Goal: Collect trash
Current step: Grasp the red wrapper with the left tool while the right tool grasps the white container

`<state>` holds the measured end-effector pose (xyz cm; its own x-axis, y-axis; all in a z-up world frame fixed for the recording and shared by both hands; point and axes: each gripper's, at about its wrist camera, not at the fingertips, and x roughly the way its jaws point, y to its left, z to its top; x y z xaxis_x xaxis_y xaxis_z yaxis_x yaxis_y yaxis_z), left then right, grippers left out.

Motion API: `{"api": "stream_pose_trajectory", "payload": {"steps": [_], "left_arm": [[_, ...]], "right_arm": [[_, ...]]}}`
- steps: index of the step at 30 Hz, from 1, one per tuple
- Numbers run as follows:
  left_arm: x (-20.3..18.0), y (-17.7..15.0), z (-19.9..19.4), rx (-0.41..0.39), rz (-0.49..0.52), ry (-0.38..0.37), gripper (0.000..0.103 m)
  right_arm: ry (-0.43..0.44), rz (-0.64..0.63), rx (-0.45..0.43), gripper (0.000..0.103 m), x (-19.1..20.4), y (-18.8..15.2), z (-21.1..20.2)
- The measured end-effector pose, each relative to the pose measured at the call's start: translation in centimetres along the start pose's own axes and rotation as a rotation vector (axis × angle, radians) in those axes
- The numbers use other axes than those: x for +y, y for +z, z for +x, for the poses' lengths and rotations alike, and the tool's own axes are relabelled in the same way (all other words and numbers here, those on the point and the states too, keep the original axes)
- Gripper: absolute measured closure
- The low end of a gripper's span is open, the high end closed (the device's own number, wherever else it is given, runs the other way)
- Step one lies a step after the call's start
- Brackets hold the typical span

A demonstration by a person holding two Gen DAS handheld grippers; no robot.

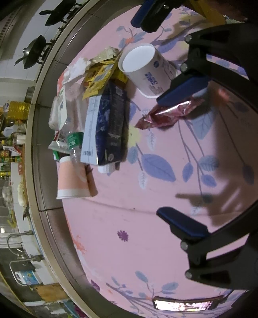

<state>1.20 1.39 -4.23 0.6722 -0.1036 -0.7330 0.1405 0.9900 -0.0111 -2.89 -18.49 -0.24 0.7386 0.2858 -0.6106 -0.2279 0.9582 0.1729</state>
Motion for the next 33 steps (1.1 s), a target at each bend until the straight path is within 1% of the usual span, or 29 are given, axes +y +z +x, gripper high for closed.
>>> {"api": "stream_pose_trajectory", "payload": {"steps": [7,15,17,18,20,21,24,26,27,28,29,33], "left_arm": [[-0.2,0.0,-0.1,0.003,0.001,-0.012,0.006],[-1.1,-0.1,-0.7,-0.012,0.025,-0.079,0.006],[-1.4,-0.2,-0.5,-0.004,0.035,-0.090,0.016],[-1.5,-0.2,-0.2,0.008,0.041,-0.097,0.018],[-1.7,-0.2,0.3,0.027,0.043,-0.111,0.025],[-1.7,-0.2,0.5,0.034,0.042,-0.116,0.027],[-1.9,-0.1,0.9,0.044,0.041,-0.139,0.041],[-1.9,-0.1,1.4,0.063,0.039,-0.152,0.058],[-1.8,-0.2,1.7,0.079,0.032,-0.158,0.064],[-1.7,-0.2,2.0,0.092,0.022,-0.167,0.076],[-1.5,-0.2,2.1,0.094,0.011,-0.166,0.081],[-1.0,0.0,1.9,0.092,-0.002,-0.176,0.086]], "right_arm": [[0.000,-0.003,0.008,0.054,0.1,-0.1,0.3],[-0.003,-0.005,0.018,0.054,0.1,-0.1,0.6],[-0.002,-0.007,0.021,0.054,0.2,-0.2,0.8],[0.000,-0.010,0.024,0.054,0.2,-0.1,0.9],[0.008,-0.011,0.029,0.054,0.3,0.0,1.2],[0.014,-0.012,0.032,0.053,0.3,0.1,1.3],[0.041,-0.023,0.041,0.053,0.8,0.3,1.8],[0.047,-0.043,0.050,0.052,1.3,0.4,2.3],[0.044,-0.062,0.062,0.051,1.6,0.5,2.8],[0.042,-0.073,0.071,0.049,1.9,0.5,3.2],[0.042,-0.078,0.078,0.049,2.1,0.5,3.5],[0.010,-0.109,0.107,0.047,2.3,0.1,5.5]]}}
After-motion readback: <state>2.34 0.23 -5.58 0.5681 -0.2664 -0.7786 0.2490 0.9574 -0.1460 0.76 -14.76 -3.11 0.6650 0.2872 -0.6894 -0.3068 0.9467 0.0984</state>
